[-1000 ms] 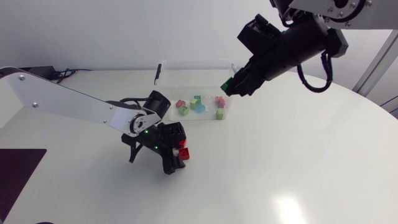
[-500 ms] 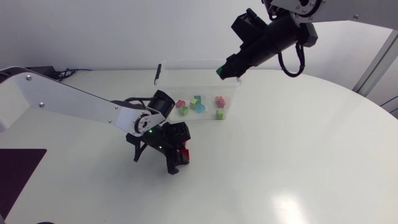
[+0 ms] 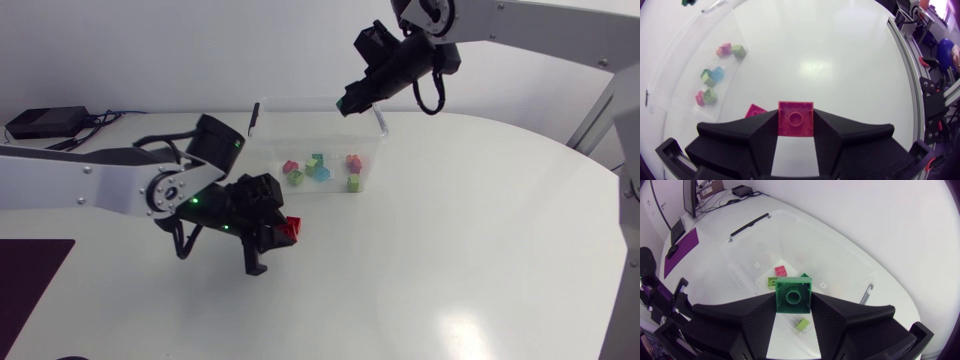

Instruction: Place the duplo bricks in the container

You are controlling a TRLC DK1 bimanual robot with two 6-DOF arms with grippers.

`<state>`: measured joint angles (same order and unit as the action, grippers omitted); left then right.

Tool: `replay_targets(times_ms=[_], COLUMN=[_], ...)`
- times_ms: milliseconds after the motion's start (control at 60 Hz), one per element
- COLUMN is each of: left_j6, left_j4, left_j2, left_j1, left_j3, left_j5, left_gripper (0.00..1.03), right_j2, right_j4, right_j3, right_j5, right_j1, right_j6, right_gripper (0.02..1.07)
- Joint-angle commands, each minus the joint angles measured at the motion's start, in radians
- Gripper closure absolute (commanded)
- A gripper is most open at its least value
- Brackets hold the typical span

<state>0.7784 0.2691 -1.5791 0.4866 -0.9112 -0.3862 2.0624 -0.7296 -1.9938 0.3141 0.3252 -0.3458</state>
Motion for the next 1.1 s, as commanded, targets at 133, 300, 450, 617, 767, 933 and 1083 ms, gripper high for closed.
replay_targets(times_ms=[133,300,450,617,767,933,1083], left_j6=[-0.041,-0.073,-0.103,-0.166,-0.197,-0.254,-0.258], left_j4=[0.053,0.056,0.035,-0.041,-0.096,-0.169,-0.168], left_j2=[0.117,0.125,0.087,-0.012,-0.111,-0.226,-0.325], left_j1=[-0.04,-0.065,-0.106,-0.161,-0.191,-0.212,-0.206], left_j3=[-0.025,-0.107,-0.192,-0.299,-0.382,-0.477,-0.584], left_j5=[-0.025,-0.033,-0.033,-0.033,-0.033,-0.031,-0.016], left_gripper=[0.84,0.84,0.84,0.84,0.84,0.84,0.83], right_j2=[0.145,0.156,0.021,-0.125,-0.211,-0.281,-0.346], right_j4=[-0.037,-0.044,0.013,0.061,0.096,0.134,0.154], right_j3=[-0.143,-0.143,0.01,0.21,0.359,0.494,0.596], right_j5=[-0.013,-0.026,-0.023,-0.018,-0.021,-0.023,-0.024], right_j1=[-0.023,-0.026,-0.003,0.049,0.094,0.132,0.146], right_j6=[0.028,0.024,0.004,-0.036,-0.058,-0.061,-0.059], right_gripper=[0.22,0.07,0.07,0.07,0.07,0.07,0.07])
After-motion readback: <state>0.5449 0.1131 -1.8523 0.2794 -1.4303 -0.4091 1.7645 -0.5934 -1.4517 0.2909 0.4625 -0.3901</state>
